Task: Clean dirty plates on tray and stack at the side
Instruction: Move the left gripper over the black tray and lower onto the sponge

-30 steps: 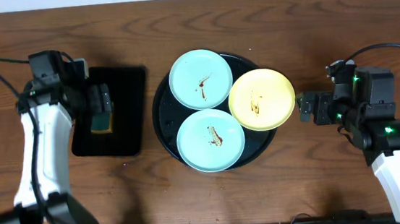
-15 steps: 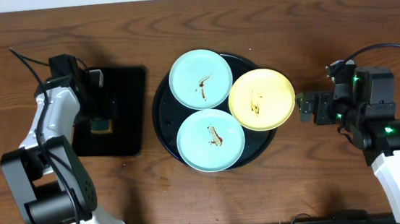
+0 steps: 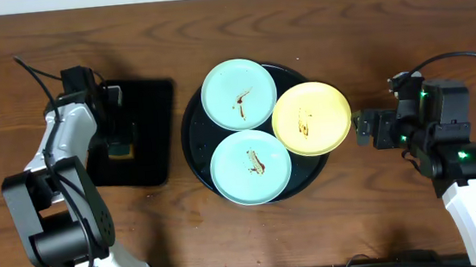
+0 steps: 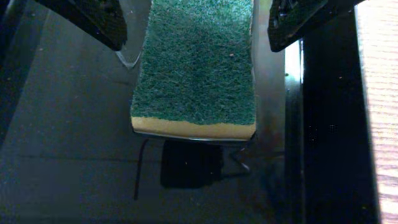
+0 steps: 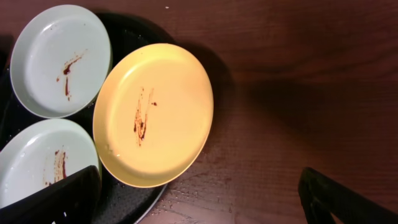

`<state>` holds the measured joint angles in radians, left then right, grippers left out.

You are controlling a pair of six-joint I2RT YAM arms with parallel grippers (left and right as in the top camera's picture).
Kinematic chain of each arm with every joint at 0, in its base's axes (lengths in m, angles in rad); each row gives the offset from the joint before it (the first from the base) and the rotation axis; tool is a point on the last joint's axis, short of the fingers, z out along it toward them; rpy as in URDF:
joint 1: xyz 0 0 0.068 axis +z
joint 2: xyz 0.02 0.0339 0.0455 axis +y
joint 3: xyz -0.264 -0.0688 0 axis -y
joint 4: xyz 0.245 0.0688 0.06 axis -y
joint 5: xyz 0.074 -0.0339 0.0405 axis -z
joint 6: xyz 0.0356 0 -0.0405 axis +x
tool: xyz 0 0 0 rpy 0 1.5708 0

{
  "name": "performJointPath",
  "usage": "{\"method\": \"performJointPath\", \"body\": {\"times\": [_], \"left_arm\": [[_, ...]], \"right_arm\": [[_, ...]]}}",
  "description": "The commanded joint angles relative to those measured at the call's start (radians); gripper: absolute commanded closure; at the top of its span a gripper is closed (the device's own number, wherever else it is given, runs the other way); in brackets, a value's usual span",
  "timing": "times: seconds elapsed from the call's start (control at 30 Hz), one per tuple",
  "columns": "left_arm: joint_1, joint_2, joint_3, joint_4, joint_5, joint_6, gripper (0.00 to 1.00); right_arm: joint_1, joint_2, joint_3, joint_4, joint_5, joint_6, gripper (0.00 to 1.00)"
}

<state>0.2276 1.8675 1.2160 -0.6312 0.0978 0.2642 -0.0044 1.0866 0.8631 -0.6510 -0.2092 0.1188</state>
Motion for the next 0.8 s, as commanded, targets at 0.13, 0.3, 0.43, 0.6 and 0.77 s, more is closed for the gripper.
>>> {"method": "performJointPath", "body": {"times": [0.13, 0.3, 0.43, 0.6, 0.77], "left_arm": [[0.003, 0.035, -0.021, 0.000, -0.012, -0.003, 0.38], [0.003, 0.041, -0.021, -0.002, -0.011, -0.019, 0.54], [0.003, 0.041, -0.021, -0.011, -0.011, -0.022, 0.64], [0.002, 0.041, -0.021, -0.014, -0.001, -0.060, 0.81], [-0.005, 0.041, -0.021, -0.015, 0.005, -0.060, 0.92]], "right_arm": [[-0.002, -0.001, 0.021, 0.000, -0.005, 0.008, 0.01], [-0.002, -0.001, 0.021, 0.000, -0.005, 0.008, 0.01], [-0.002, -0.001, 0.021, -0.004, -0.005, 0.008, 0.01], [-0.002, -0.001, 0.021, -0.004, -0.005, 0.008, 0.01], [-0.002, -0.001, 0.021, -0.008, -0.005, 0.008, 0.01]]}}
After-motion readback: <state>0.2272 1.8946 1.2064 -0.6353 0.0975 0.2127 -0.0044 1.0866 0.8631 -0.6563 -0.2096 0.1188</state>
